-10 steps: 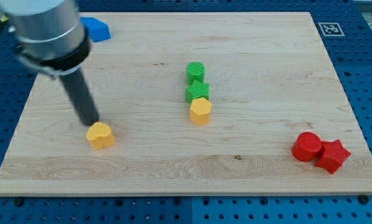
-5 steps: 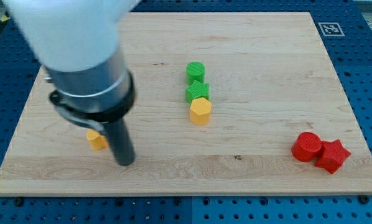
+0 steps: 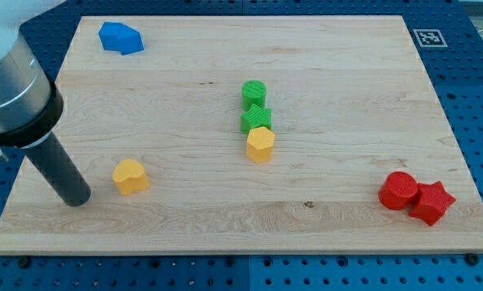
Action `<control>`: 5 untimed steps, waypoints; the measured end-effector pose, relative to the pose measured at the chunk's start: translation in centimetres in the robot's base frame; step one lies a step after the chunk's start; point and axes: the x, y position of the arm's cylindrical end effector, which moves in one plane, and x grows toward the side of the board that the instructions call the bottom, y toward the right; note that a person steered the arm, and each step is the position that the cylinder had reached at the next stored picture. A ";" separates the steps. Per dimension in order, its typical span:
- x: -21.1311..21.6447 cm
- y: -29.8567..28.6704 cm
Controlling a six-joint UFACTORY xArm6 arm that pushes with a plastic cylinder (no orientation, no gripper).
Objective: Slide the yellow heart below the yellow hexagon
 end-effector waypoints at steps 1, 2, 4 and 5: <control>-0.5 4.9; -0.5 5.7; -3.7 5.7; -3.9 5.8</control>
